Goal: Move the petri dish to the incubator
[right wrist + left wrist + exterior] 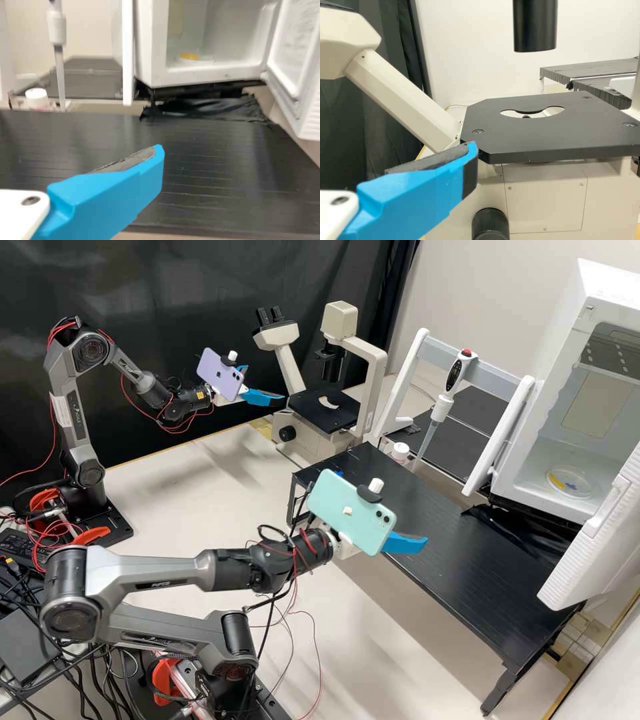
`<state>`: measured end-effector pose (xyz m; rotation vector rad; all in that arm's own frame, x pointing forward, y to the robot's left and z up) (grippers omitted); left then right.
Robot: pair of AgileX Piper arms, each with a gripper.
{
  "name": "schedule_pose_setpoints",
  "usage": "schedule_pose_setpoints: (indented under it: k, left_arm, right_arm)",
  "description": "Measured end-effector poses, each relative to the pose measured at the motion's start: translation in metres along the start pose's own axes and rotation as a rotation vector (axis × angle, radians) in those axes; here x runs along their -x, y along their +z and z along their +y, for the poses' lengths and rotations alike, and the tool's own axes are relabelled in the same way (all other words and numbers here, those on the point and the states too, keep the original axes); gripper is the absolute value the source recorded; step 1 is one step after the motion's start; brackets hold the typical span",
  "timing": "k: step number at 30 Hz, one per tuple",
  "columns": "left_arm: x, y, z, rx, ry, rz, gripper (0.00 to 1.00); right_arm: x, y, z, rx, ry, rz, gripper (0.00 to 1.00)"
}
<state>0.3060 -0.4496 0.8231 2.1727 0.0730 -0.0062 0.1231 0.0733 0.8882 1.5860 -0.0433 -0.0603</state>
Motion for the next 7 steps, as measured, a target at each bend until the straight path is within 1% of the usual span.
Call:
schedule_pose_setpoints:
  k: [3, 5, 7]
  left_arm:
    - [0.000, 0.000, 0.000, 0.000, 0.000, 0.000, 1.00]
    - [0.000, 0.000, 0.000, 0.000, 0.000, 0.000, 1.00]
    - [0.000, 0.000, 0.000, 0.000, 0.000, 0.000, 1.00]
  right_arm:
    - [0.009, 0.000, -0.005, -0.014, 0.023, 0.030, 1.00]
    - [0.015, 0.001, -0.009, -0.040, 0.040, 0.045, 1.00]
    - [0.019, 0.000, -0.011, -0.050, 0.051, 0.064, 1.00]
